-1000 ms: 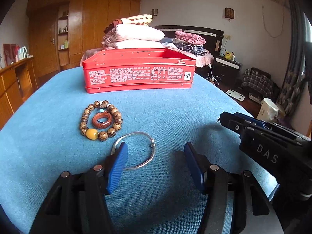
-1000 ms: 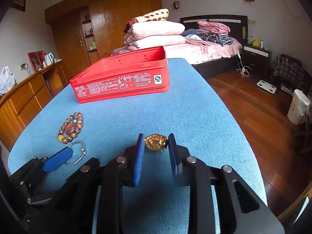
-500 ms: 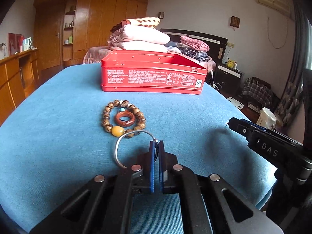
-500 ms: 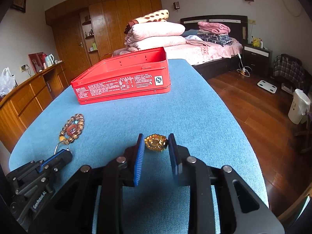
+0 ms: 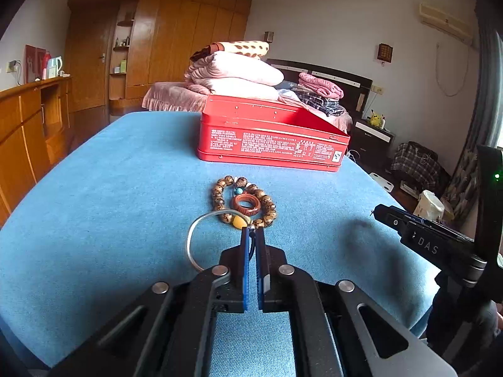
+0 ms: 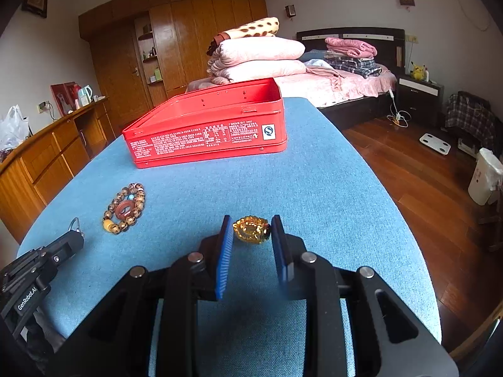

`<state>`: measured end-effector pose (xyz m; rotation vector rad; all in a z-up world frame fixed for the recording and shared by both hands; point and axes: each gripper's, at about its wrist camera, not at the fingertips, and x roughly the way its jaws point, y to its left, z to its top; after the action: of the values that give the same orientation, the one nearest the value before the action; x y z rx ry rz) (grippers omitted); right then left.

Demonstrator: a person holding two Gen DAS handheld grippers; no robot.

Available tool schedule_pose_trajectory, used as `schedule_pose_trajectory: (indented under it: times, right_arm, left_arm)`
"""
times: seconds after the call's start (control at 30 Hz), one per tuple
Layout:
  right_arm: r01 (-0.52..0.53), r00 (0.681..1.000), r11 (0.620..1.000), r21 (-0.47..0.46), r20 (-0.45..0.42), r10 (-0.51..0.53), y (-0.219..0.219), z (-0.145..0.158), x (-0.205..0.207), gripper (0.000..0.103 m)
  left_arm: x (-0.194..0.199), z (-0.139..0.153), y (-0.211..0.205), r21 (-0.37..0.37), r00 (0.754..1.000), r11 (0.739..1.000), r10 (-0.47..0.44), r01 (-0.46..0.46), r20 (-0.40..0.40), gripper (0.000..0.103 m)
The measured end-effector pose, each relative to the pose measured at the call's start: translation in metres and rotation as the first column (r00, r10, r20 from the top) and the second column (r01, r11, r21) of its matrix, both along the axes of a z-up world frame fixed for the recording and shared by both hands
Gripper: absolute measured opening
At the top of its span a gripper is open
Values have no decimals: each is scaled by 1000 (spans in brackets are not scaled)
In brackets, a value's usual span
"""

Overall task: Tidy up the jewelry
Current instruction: 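Carry the silver ring and gold pendant into the red tin with both tools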

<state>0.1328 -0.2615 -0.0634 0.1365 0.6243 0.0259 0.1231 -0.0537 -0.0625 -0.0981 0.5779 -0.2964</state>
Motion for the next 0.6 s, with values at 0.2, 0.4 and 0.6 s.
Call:
schedule_pose_trajectory:
  times: [0.2, 0.4, 0.6]
  right_arm:
    - [-19, 1000, 1000, -2, 8, 19, 7, 0, 1, 24]
    - [-33, 999, 999, -8, 15, 33, 14, 1, 3, 24]
    - [-41, 999, 999, -6, 31, 41, 20, 6, 5, 24]
  left_arm:
    - [-2, 4, 13, -22, 1000, 1000, 11, -10, 14, 4]
    - [1, 8, 23, -42, 1000, 999, 24, -23, 20, 4]
    - [3, 15, 21, -54, 999, 998, 24, -22, 34, 4]
